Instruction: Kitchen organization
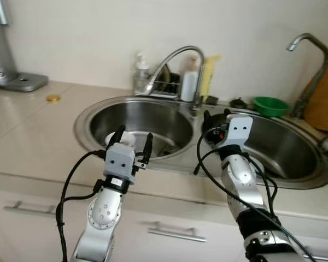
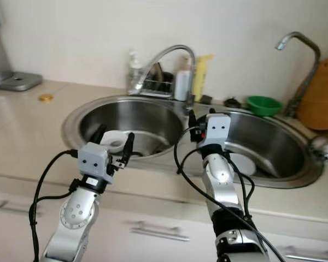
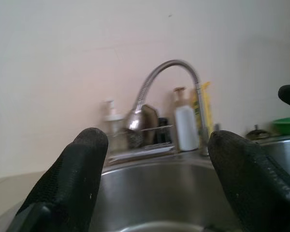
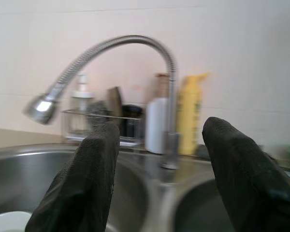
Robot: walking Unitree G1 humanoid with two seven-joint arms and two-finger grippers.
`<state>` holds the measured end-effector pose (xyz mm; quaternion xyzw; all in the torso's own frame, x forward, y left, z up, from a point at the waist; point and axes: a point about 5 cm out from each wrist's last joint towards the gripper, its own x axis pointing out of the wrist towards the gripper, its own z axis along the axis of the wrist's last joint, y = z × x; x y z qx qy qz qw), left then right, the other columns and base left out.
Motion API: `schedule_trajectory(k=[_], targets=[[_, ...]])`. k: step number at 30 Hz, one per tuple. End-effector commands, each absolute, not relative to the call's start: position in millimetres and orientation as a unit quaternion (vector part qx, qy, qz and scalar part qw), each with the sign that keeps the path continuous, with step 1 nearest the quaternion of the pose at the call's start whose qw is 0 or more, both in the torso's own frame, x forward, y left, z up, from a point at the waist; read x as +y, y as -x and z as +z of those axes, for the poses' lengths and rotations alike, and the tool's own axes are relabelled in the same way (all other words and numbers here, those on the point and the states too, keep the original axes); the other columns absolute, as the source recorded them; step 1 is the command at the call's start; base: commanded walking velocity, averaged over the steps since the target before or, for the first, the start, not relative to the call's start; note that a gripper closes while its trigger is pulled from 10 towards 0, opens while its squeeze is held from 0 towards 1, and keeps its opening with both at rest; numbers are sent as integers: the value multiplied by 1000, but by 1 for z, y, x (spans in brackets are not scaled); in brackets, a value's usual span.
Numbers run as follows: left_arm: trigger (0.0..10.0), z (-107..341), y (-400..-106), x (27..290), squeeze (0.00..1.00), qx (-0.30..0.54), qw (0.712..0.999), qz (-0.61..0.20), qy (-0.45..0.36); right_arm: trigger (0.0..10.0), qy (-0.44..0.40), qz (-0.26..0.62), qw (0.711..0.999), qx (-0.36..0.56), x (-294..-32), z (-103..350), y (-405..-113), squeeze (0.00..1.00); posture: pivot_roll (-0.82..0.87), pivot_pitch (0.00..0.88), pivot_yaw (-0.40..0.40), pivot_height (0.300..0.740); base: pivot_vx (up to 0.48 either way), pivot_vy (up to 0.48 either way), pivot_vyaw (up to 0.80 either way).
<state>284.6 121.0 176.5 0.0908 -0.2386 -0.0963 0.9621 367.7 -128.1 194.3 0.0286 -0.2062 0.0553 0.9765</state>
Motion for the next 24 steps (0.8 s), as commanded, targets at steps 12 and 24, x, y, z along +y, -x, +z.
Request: schedule_trajectory(k=[12,24], targets=[[10000,179,-283,123,0,-247,960,-94,-94,10000,-35,84,970,-225,-110,201,-360,0,86,0,-73,740,0,387,-129],[10000,179,-282,118,0,-254,956,-105,-105,10000,-55,99,963,-243,-100,203,-350,0,83,0,-74,740,0,-165,-800]])
